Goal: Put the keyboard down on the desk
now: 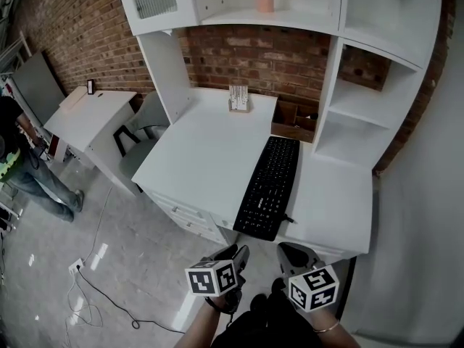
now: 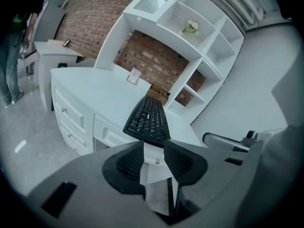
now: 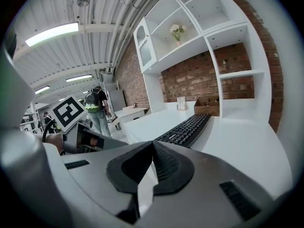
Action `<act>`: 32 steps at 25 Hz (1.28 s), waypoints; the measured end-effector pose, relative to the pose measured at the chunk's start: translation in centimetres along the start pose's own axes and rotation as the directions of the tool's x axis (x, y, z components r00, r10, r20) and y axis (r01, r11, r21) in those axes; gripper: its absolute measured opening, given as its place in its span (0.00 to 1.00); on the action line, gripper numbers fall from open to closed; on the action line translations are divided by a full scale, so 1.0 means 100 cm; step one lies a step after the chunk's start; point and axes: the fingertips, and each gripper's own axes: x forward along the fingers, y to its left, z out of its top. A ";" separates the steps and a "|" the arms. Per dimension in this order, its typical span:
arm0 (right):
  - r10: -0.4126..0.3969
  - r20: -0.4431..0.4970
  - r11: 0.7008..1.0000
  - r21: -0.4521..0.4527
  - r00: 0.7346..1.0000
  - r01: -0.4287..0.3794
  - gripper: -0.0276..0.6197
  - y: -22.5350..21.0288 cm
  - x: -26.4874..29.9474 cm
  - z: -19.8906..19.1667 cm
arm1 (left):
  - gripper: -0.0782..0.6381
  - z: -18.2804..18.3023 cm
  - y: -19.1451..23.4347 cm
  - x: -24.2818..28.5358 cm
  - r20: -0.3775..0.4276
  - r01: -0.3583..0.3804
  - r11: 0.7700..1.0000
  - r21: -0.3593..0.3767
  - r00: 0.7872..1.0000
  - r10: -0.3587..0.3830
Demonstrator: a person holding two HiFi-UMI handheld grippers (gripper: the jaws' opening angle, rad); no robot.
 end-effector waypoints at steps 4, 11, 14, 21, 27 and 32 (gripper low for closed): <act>-0.010 0.015 1.000 0.001 1.000 0.010 0.05 0.002 -0.006 0.002 | 0.28 0.009 -0.005 -0.010 0.027 -0.057 0.986 0.154 0.998 0.053; -0.018 0.037 1.000 0.000 0.999 0.018 0.05 0.006 -0.016 0.005 | 0.24 0.024 -0.025 -0.024 0.098 -0.106 0.928 0.357 0.992 0.076; -0.020 0.047 1.000 -0.003 0.999 0.020 0.05 0.007 -0.019 0.007 | 0.23 0.031 -0.033 -0.031 0.128 -0.127 0.903 0.411 0.989 0.081; -0.032 0.086 0.999 -0.014 0.996 0.033 0.05 0.007 -0.030 0.015 | 0.18 0.047 -0.050 -0.048 0.216 -0.153 0.866 0.476 0.975 0.054; -0.067 0.140 0.998 -0.007 0.988 0.069 0.05 -0.004 -0.044 0.024 | 0.13 0.059 -0.057 -0.062 0.297 -0.155 0.870 0.467 0.955 0.011; -0.103 0.153 0.995 -0.002 0.983 0.104 0.05 -0.016 -0.052 0.028 | 0.13 0.064 -0.059 -0.068 0.332 -0.146 0.879 0.453 0.943 -0.015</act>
